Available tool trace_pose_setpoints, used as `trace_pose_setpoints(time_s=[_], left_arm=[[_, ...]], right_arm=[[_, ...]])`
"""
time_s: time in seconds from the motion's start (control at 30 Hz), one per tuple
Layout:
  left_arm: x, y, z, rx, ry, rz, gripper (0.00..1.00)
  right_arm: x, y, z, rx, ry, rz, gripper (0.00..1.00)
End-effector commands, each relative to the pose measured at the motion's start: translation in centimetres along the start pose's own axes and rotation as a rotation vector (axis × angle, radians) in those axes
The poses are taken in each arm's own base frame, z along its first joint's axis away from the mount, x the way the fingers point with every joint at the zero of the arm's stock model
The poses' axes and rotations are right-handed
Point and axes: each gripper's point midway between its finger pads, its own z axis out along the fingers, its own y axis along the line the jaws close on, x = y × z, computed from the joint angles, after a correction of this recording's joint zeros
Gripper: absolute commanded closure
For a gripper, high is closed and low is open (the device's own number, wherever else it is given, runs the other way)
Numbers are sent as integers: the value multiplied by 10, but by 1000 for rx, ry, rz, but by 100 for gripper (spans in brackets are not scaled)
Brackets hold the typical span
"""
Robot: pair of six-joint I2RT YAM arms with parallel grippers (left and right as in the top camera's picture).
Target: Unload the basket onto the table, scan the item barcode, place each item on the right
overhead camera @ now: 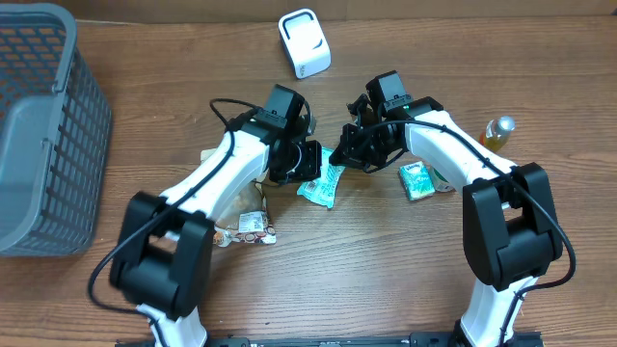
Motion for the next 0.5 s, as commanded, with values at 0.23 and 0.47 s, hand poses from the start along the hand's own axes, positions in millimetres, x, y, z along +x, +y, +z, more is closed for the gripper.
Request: trace_pose_setpoints(time_s=[0.23, 0.47], left_arm=[[24, 54, 64, -73, 183, -114, 96], [29, 61, 72, -84, 207, -127, 96]], right_arm=[[6, -26, 18, 60, -16, 90, 96], [12, -58, 36, 124, -74, 182, 96]])
